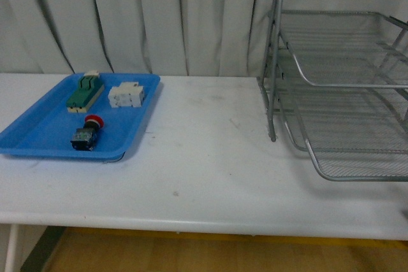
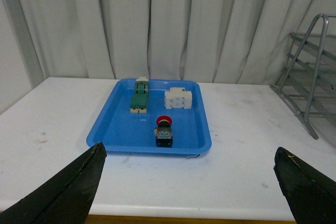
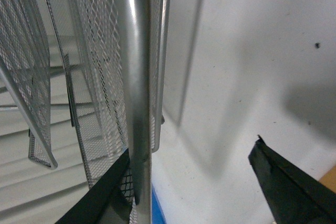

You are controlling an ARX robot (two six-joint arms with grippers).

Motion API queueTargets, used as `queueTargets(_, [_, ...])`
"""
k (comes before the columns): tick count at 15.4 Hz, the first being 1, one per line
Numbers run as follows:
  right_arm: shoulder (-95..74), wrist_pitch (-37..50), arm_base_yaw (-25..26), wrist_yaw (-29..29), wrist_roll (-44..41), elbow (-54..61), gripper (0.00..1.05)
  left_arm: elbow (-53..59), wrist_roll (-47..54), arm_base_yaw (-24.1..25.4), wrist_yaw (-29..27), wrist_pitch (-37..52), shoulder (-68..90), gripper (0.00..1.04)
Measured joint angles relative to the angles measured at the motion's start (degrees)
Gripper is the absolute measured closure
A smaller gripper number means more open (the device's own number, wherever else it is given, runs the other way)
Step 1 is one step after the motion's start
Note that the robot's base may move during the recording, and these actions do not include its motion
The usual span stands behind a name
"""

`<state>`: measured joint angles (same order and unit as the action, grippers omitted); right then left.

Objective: Place button on rack with both arms

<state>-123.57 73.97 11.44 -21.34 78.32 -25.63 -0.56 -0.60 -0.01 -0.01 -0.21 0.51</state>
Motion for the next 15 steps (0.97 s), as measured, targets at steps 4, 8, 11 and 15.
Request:
queueTargets(4, [2.7, -0.3, 0.7, 0.1, 0.6, 2.4, 0.05, 0.0, 0.0, 0.0, 0.0, 0.0, 0.0, 0.07])
queueTargets(8, [10.9, -0.2, 3.1, -0.8, 3.8, 7.2, 0.06, 0.0, 0.0, 0.0, 0.0, 0.0, 0.0, 0.07])
queueTargets(11, [19.3, -0.3, 5.9, -2.4, 7.9, 12.0, 0.06, 0.0, 0.0, 0.0, 0.0, 0.0, 0.0, 0.07])
queueTargets(15, [54.7, -14.9, 4.2, 6.0, -35.6, 18.8, 0.42, 0.0, 0.0, 0.0, 0.0, 0.0, 0.0, 0.07])
